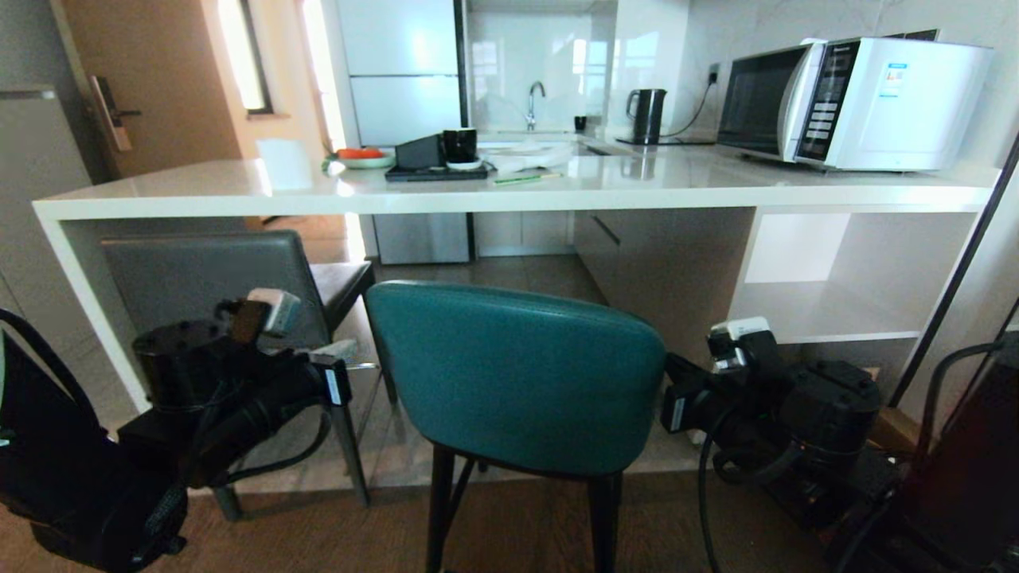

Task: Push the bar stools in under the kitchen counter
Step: Push the blue chair back under the dining table

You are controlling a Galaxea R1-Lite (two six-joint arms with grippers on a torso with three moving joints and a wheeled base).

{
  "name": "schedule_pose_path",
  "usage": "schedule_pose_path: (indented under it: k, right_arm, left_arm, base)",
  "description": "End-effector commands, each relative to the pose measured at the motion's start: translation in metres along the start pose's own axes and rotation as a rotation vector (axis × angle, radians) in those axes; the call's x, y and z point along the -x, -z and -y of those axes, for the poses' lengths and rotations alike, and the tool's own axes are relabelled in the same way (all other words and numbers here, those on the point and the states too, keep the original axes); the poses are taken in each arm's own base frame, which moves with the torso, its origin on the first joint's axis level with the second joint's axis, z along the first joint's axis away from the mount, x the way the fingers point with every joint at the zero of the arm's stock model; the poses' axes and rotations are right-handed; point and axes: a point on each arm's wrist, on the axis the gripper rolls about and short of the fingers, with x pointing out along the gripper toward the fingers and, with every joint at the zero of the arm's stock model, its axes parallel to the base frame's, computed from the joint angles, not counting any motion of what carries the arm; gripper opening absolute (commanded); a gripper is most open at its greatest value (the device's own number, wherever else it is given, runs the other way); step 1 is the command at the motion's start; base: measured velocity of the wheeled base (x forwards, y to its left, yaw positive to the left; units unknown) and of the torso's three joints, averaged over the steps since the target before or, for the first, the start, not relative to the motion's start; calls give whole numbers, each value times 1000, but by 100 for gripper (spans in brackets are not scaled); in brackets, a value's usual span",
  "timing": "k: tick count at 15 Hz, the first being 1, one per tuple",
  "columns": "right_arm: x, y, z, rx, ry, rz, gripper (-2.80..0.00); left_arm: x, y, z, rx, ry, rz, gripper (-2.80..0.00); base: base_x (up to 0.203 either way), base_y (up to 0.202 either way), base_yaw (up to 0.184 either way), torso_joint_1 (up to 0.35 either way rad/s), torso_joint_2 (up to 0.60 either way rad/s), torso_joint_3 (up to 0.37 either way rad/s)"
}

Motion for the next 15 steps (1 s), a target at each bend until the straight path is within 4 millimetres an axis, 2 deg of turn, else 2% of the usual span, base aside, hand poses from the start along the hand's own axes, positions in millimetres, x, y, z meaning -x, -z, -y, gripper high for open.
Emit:
schedule_pose_path:
  k: [1, 4, 10, 12, 15]
  right_arm:
    - [4, -8, 1, -6, 10, 30, -280]
    - [3, -8, 0, -6, 7, 33, -280]
    - [4, -6, -9, -6, -5, 29, -280]
    - [3, -5, -10, -4, -11, 25, -280]
    - [0, -5, -12, -5, -11, 30, -280]
  left_arm:
    - [-1, -4, -24, 5, -3, 19, -280]
    - [-21, -5, -34, -4, 16, 38, -280]
    - [-79, 24, -33, -93, 84, 27, -280]
    - [-97, 22, -30, -133, 94, 106, -280]
    - [-104, 21, -20, -146, 120, 136, -280]
  base:
    - [0, 0, 0, 0, 0, 0]
    - [0, 0, 0, 0, 0, 0]
    - [0, 0, 0, 0, 0, 0]
    - [0, 0, 0, 0, 0, 0]
    - [0, 0, 0, 0, 0, 0]
